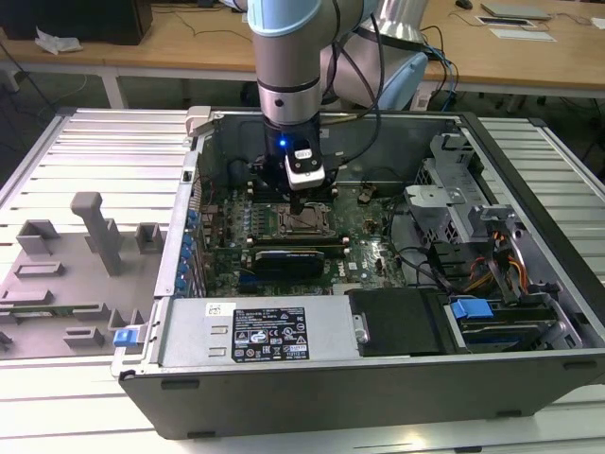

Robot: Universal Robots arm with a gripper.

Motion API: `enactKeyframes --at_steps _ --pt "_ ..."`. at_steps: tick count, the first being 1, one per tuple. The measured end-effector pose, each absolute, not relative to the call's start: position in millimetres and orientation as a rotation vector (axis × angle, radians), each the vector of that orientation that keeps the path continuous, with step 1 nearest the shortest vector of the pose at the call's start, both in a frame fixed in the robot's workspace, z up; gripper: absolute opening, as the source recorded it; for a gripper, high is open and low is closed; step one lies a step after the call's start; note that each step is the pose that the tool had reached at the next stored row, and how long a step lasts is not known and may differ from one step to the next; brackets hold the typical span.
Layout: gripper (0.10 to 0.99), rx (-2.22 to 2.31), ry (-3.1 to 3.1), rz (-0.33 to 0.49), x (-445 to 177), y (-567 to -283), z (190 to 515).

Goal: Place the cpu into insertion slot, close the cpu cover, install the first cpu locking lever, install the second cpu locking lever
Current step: 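Install the first cpu locking lever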

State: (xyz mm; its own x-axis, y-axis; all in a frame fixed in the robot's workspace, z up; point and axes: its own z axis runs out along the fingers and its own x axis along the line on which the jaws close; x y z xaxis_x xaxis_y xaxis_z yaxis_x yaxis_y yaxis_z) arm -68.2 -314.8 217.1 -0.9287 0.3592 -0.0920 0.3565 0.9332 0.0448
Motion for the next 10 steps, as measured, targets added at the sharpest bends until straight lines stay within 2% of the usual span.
enactKeyframes --at_steps 10 --pt "0.106 0.307 3.040 0.041 -57.9 -314.8 215.2"
